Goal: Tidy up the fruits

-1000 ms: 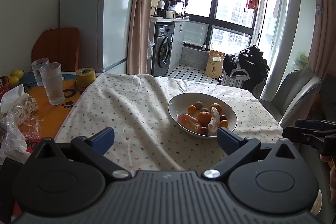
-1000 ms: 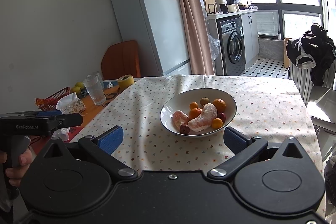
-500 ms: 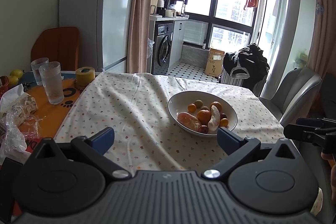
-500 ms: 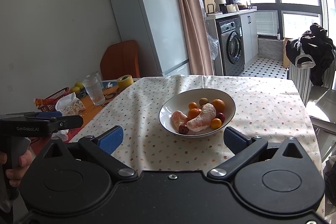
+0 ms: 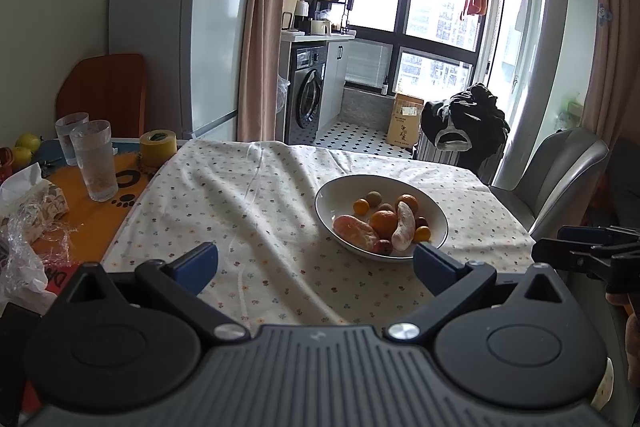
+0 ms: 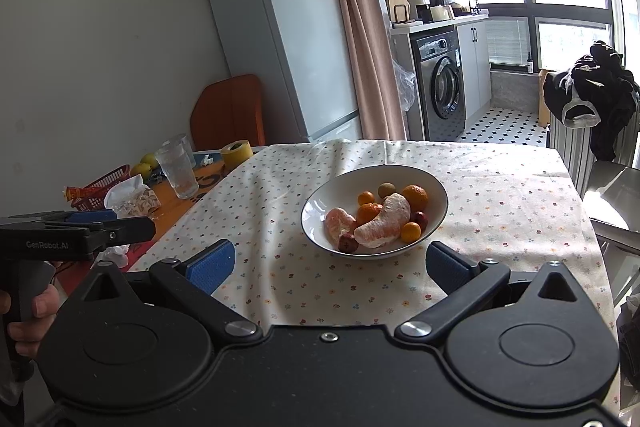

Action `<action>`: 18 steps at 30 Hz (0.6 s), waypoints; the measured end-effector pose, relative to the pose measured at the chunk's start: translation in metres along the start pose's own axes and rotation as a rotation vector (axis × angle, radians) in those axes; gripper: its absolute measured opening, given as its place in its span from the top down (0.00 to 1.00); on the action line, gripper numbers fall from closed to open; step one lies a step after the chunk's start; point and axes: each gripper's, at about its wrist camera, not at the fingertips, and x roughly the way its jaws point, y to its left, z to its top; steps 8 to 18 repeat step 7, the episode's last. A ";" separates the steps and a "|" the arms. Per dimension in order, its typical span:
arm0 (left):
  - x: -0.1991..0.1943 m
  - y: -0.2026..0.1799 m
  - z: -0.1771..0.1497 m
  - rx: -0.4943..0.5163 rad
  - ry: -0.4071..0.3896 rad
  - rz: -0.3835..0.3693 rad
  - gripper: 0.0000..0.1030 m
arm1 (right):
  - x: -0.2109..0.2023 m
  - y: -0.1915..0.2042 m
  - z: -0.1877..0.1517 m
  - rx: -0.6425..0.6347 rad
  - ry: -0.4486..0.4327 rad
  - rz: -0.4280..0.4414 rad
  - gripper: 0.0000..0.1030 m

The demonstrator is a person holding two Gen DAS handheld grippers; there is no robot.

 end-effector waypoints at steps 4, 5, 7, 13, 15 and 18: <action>-0.001 -0.001 0.000 0.002 -0.006 -0.002 0.00 | 0.000 0.000 0.000 0.001 0.000 0.000 0.00; -0.002 -0.001 0.001 0.003 -0.007 -0.002 0.00 | 0.000 0.000 0.000 0.000 0.000 0.001 0.00; -0.002 -0.001 0.001 0.002 -0.009 -0.004 0.00 | 0.001 0.000 0.000 0.001 0.002 0.001 0.00; -0.002 -0.001 0.001 0.002 -0.009 -0.004 0.00 | 0.001 0.000 0.000 0.001 0.002 0.001 0.00; -0.002 -0.001 0.001 0.002 -0.009 -0.004 0.00 | 0.001 0.000 0.000 0.001 0.002 0.001 0.00; -0.002 -0.001 0.001 0.002 -0.009 -0.004 0.00 | 0.001 0.000 0.000 0.001 0.002 0.001 0.00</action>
